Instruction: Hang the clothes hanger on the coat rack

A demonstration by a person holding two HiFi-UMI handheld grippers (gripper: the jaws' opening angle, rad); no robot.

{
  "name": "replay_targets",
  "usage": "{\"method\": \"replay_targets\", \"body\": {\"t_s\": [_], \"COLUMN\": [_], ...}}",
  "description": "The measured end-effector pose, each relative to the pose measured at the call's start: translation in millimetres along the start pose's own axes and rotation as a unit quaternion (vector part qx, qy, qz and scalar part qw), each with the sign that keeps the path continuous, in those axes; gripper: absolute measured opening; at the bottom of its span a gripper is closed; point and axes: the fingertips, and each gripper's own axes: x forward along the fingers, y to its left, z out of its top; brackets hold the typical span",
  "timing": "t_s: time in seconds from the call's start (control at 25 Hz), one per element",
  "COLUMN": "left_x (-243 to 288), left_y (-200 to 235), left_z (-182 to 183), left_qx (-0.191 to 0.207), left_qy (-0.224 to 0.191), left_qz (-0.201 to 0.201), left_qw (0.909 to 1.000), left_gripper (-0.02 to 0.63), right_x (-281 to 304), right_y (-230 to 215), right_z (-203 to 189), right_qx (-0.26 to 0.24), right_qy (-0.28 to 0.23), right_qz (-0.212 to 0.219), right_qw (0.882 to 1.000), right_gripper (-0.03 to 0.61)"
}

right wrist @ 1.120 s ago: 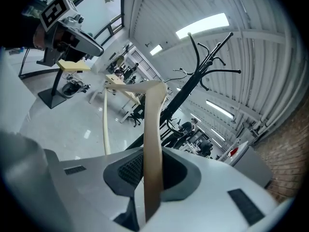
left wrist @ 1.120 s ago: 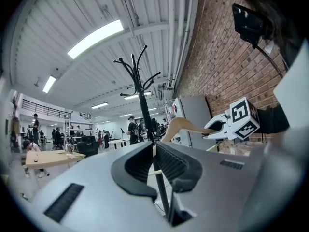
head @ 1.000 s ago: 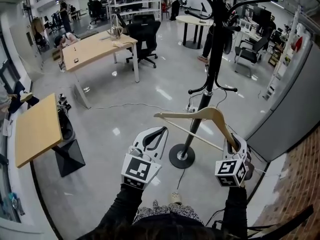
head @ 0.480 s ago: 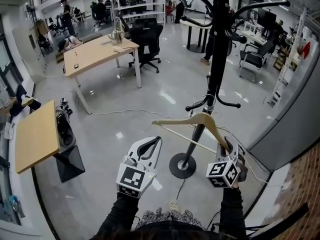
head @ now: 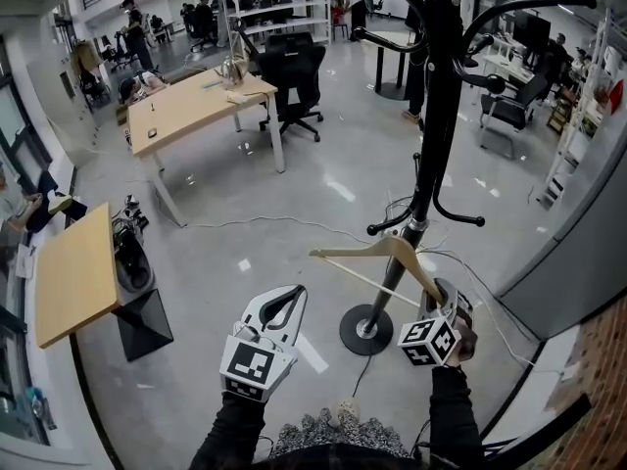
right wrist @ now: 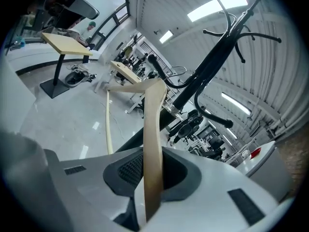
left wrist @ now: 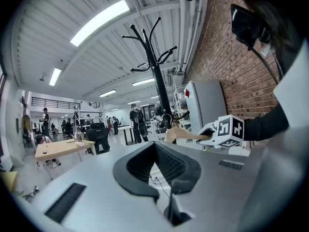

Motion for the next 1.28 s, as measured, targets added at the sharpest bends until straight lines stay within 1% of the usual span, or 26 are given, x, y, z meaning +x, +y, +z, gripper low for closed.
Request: {"method": "replay_targets", "body": {"t_s": [0.2,0.36,0.6,0.84,0.96,1.04,1.08,1.12,1.16,1.28], "left_x": [6,12,16,20,20,20,19,18,17,11], "left_y": [4,-3,-3,-14,-16,-19,-19,-20,-20,-21], "left_z": [-12,-15,-22,-21,-19,-17,-16,-16,-15,-10], "left_qx": [-0.01,-0.013,-0.011,-0.004,-0.002,0.001,0.003,0.006,0.008,0.002], "left_qy": [0.015,0.027,0.037,0.031,0.031,0.027,0.026,0.023,0.019,0.012], "left_qz": [0.002,-0.011,-0.011,-0.023,-0.026,-0.028,-0.029,-0.028,-0.027,-0.026], "left_qw": [0.9998,0.9995,0.9992,0.9992,0.9992,0.9992,0.9992,0.9993,0.9994,0.9996], "left_gripper": [0.008,0.008,0.008,0.008,0.008,0.008,0.008,0.008,0.008,0.008], "right_x": [16,23,29,33,32,31,30,28,25,14], "right_y": [13,23,32,37,35,29,25,22,18,8], "right_z": [-10,-19,-23,-26,-22,-19,-16,-14,-11,-1], "right_qx": [-0.01,-0.01,0.017,0.064,0.078,0.104,0.118,0.128,0.131,0.129], "right_qy": [0.016,0.025,0.018,0.014,0.005,-0.006,-0.013,-0.019,-0.024,-0.037], "right_qz": [0.02,0.039,0.061,0.093,0.099,0.103,0.106,0.107,0.107,0.1], "right_qw": [1.0,0.999,0.998,0.994,0.992,0.989,0.987,0.986,0.985,0.986], "right_gripper": [0.077,0.078,0.078,0.078,0.081,0.106,0.138,0.152,0.163,0.164]}}
